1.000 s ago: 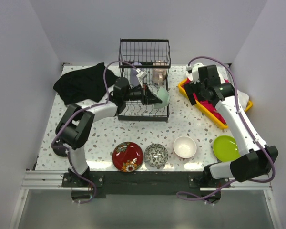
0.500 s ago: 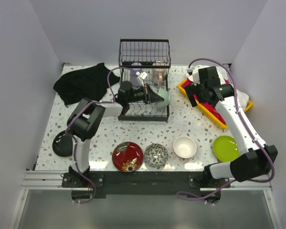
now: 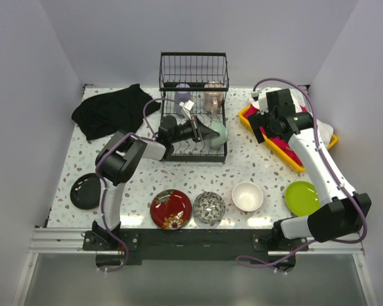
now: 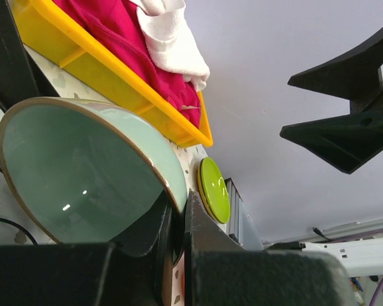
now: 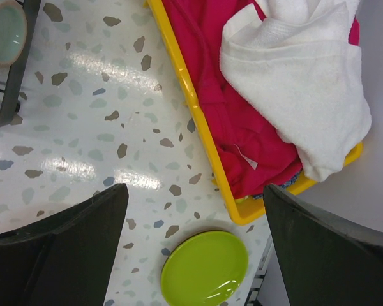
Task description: Load the mixed dishes into the dish rack
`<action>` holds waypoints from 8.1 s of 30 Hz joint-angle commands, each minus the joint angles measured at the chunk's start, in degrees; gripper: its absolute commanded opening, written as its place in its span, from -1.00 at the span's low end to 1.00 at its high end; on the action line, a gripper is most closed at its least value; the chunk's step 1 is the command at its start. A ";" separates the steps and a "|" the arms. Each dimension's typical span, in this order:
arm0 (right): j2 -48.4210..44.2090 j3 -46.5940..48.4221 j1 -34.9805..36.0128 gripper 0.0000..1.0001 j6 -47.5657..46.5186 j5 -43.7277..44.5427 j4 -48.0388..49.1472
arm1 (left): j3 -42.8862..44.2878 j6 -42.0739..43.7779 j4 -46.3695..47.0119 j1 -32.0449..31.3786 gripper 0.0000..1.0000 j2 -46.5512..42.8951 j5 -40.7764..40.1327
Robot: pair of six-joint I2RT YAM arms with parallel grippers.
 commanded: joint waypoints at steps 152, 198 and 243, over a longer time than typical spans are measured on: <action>-27.80 -12.44 -6.19 0.90 12.74 -11.18 0.52 | -4.28 104.39 -97.21 -36.46 0.12 -38.26 -15.90; -23.15 -8.93 -13.40 0.89 18.28 -16.45 -0.10 | 17.17 80.70 -90.66 -16.30 -1.00 -39.13 -8.63; -6.10 -0.40 -17.10 0.89 11.60 -10.74 -1.95 | -13.60 -4.61 -1.04 6.77 -1.00 -12.77 -2.27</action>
